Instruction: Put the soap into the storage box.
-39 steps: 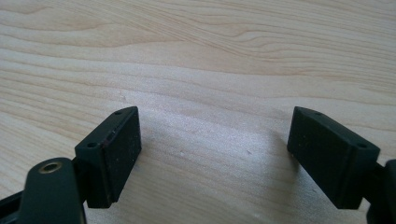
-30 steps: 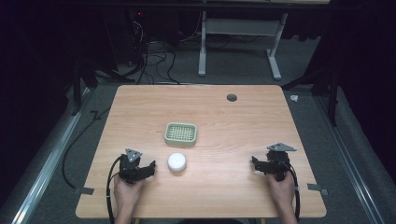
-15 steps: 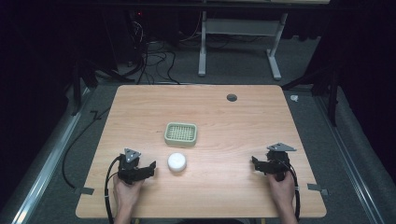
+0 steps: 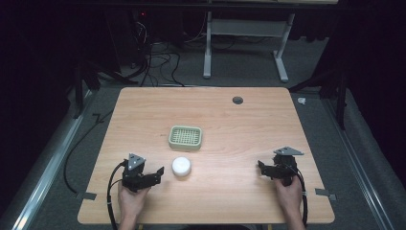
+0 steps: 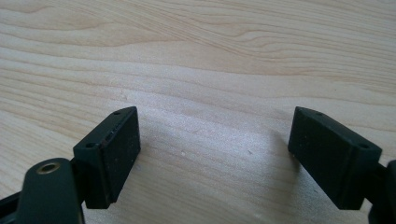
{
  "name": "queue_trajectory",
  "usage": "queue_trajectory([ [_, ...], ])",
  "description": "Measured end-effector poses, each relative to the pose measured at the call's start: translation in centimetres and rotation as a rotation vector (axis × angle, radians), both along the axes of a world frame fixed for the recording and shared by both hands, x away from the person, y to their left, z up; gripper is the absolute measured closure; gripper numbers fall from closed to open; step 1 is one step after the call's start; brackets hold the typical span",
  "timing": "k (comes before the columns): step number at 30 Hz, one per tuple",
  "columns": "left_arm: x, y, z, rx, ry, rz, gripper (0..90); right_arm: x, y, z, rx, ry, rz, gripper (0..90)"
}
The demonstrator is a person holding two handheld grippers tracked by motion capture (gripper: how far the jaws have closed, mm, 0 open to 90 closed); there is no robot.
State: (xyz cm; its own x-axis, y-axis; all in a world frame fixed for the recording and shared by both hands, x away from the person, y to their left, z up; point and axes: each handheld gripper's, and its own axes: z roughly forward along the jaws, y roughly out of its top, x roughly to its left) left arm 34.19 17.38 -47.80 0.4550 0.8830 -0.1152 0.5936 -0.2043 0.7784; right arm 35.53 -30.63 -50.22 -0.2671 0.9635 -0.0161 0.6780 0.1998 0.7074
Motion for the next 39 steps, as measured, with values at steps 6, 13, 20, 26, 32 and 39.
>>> queue_trajectory([
  [6,-0.5,-1.1,0.6,-0.002,-0.011,-0.045,17.9,0.0,0.0,0.0,-0.002,-0.001,0.002,17.8],
  [13,-0.6,-2.7,1.3,-0.002,-0.019,-0.089,17.0,0.0,0.0,0.0,-0.001,0.0,0.0,17.8],
  [20,-0.2,-4.1,1.3,0.005,-0.02,-0.124,16.7,0.0,0.0,0.0,0.0,-0.002,0.002,17.8],
  [26,-0.1,-4.8,1.2,0.019,-0.035,-0.123,15.4,0.0,0.0,0.0,-0.001,0.0,0.001,17.7],
  [32,0.3,-5.7,0.7,0.032,-0.019,-0.143,15.2,0.0,0.0,0.0,-0.002,-0.001,0.002,17.7],
  [39,0.9,-6.6,0.0,0.048,-0.001,-0.158,15.1,0.0,0.0,0.0,-0.002,-0.001,0.002,17.7],
])
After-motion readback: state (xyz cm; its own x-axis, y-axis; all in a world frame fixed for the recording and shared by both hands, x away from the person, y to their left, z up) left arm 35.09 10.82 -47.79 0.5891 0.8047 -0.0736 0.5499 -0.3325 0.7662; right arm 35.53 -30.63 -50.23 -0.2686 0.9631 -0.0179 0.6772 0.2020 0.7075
